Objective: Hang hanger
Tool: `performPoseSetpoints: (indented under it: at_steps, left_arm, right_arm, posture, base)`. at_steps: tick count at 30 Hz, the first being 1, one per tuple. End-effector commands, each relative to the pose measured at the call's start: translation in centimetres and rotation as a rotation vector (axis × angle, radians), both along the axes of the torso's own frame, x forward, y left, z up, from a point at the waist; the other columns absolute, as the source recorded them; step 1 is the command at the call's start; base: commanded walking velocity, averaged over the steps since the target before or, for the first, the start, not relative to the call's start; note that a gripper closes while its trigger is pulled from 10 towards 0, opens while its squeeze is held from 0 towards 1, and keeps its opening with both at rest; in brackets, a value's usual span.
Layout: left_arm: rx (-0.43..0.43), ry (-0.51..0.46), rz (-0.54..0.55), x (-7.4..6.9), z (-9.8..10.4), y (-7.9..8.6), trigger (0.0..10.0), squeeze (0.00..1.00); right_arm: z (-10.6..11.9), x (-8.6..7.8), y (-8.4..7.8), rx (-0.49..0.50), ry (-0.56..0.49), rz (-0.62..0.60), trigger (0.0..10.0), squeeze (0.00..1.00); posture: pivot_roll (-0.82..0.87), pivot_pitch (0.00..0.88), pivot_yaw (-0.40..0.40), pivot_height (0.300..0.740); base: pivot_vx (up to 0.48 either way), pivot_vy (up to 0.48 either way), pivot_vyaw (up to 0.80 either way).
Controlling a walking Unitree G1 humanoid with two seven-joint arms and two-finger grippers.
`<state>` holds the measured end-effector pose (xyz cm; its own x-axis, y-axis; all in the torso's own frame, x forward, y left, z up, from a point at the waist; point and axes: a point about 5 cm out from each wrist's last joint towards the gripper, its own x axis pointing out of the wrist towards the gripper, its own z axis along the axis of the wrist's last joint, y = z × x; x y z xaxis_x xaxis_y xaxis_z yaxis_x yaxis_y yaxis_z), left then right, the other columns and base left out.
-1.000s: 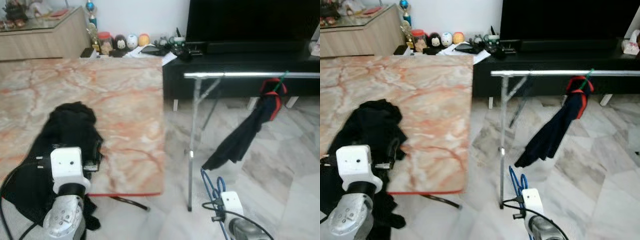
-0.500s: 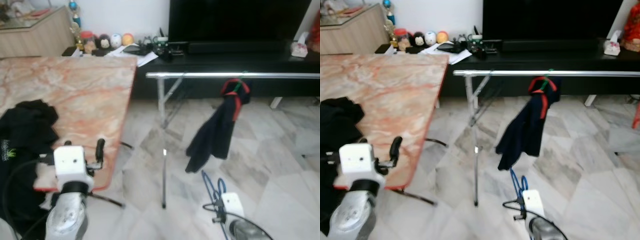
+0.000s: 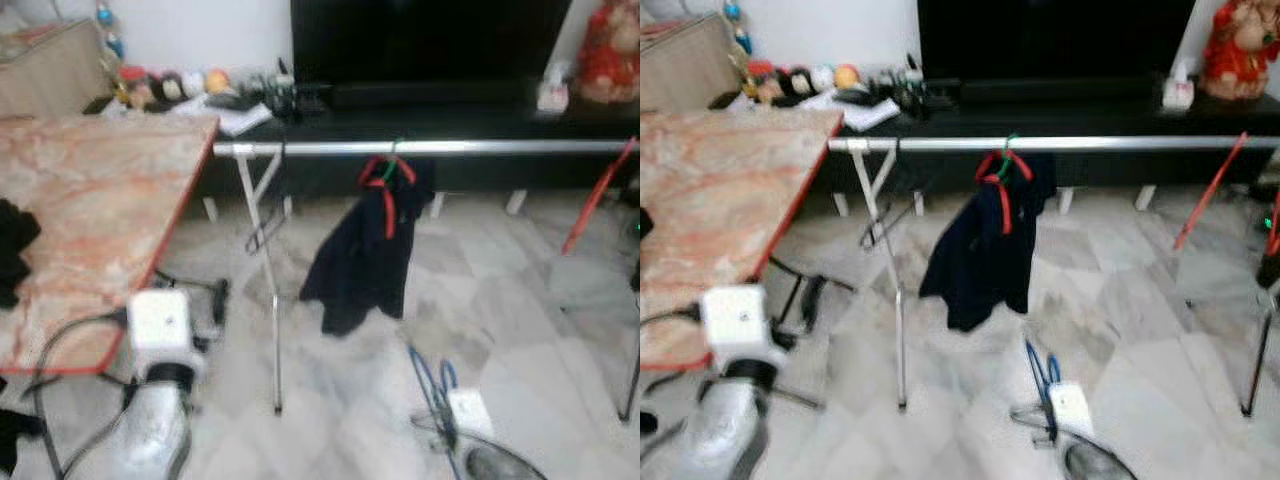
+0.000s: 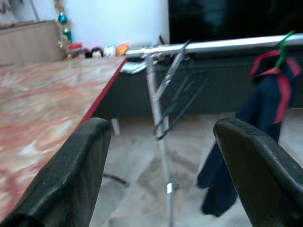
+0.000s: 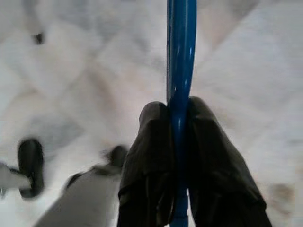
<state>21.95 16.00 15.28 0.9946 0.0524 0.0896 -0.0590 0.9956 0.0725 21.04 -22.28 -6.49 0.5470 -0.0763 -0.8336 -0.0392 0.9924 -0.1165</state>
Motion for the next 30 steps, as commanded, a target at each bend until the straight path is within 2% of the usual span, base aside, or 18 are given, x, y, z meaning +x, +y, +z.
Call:
performPoseSetpoints:
  at_steps: [1, 30]
  left_arm:
    - [0.021, -0.001, 0.014, -0.02, 0.07, 0.47, 10.0, 0.0]
    - [0.031, 0.013, -0.008, 0.25, -0.06, 0.05, 10.0, 0.0]
  right_arm:
    - [0.21, 0.62, 0.75, 0.021, -0.024, 0.003, 10.0, 0.0]
    - [0.37, 0.88, 0.75, 0.024, -0.04, -0.01, 10.0, 0.0]
  posture:
    - [-0.02, 0.0, 0.019, 0.74]
    - [-0.02, 0.0, 0.016, 0.74]
  base:
    - [0.0, -0.48, 0.0]
    - [0.0, -0.469, 0.0]
